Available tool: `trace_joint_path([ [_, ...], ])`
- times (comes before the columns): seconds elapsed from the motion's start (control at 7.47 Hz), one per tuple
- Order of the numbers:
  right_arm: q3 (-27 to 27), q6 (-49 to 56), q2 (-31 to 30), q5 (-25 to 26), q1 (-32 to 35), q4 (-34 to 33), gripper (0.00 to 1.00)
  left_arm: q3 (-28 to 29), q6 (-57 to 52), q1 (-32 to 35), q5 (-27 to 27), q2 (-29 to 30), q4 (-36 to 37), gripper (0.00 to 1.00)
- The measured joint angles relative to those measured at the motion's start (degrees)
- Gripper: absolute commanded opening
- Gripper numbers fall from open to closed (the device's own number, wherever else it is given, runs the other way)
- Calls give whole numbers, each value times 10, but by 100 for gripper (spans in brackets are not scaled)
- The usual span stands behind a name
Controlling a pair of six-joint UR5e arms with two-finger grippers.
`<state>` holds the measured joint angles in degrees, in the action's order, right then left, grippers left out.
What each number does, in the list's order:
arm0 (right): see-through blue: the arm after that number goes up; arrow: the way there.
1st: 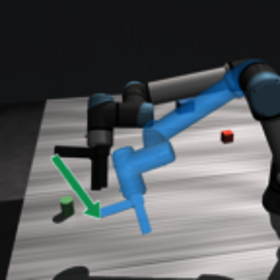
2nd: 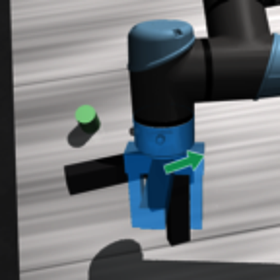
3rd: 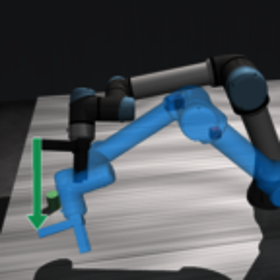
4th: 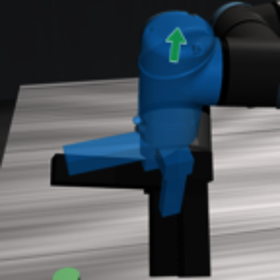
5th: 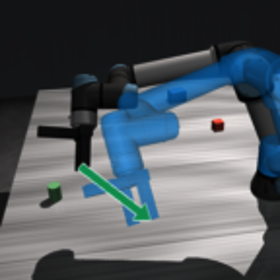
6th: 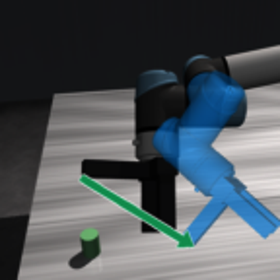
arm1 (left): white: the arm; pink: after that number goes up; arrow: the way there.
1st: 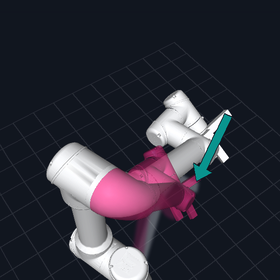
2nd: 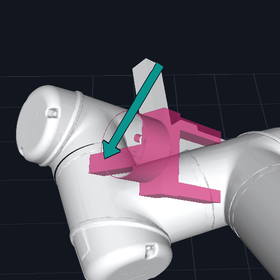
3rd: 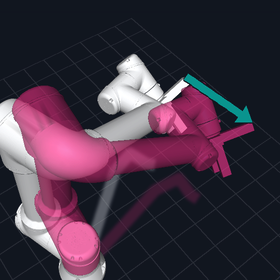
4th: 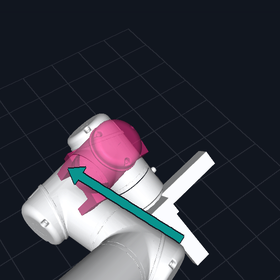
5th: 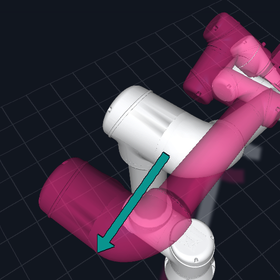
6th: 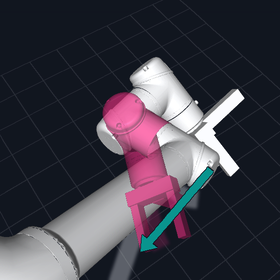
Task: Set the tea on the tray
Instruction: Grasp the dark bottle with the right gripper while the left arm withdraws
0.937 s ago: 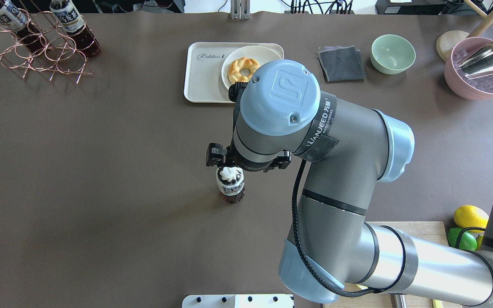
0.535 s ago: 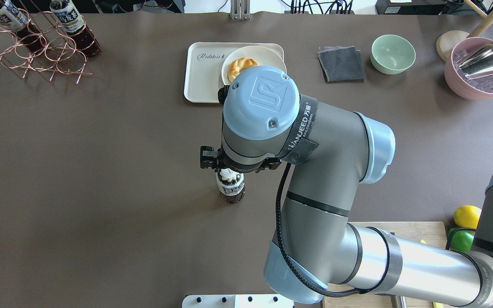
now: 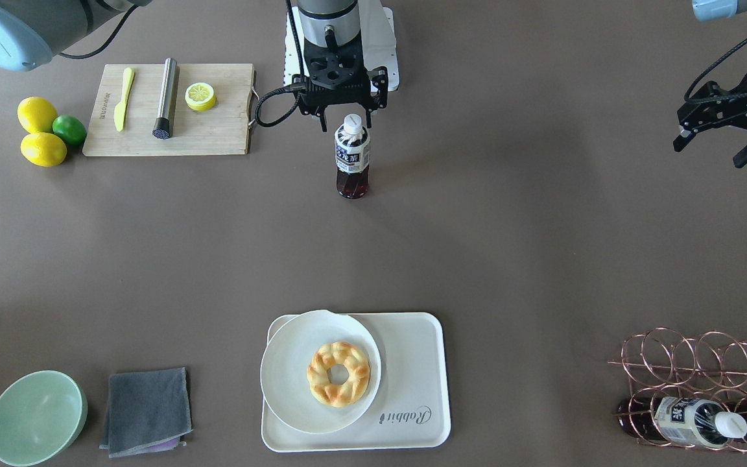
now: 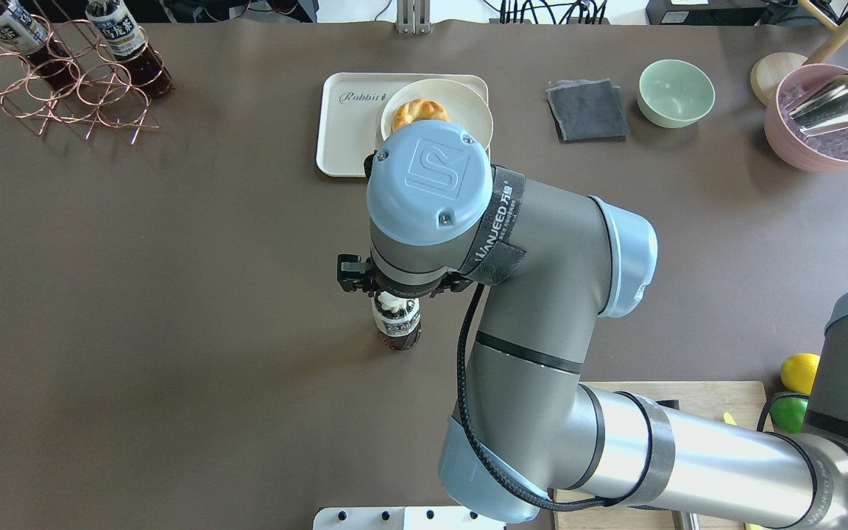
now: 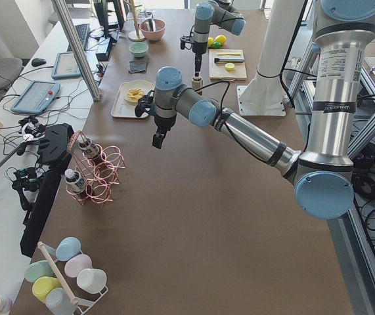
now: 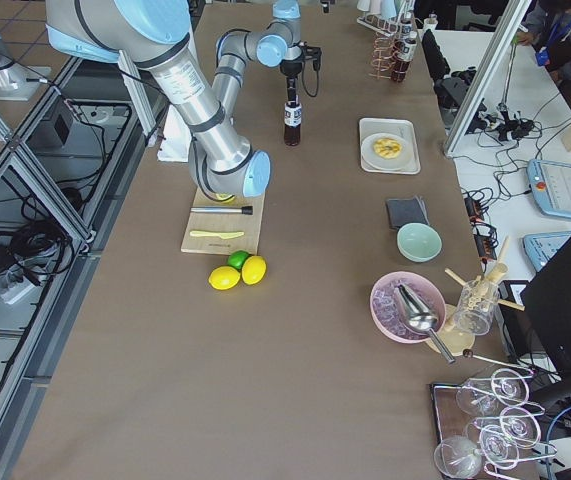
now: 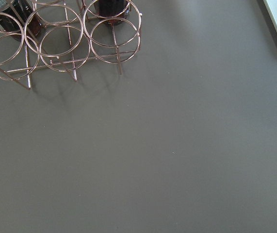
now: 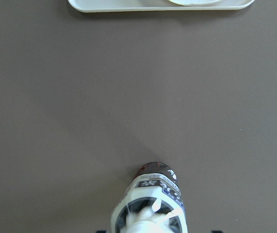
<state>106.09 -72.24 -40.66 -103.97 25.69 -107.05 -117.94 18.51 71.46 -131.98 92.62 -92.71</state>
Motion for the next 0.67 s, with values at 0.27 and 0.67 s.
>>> trace_joint_path([
  [0.27, 1, -1, 2, 6, -6, -2, 0, -1, 1, 1, 0, -1, 0, 98],
  [0.67, 0, 15, 19, 3, 14, -5, 0, 0, 1, 1, 1, -4, -1, 98],
])
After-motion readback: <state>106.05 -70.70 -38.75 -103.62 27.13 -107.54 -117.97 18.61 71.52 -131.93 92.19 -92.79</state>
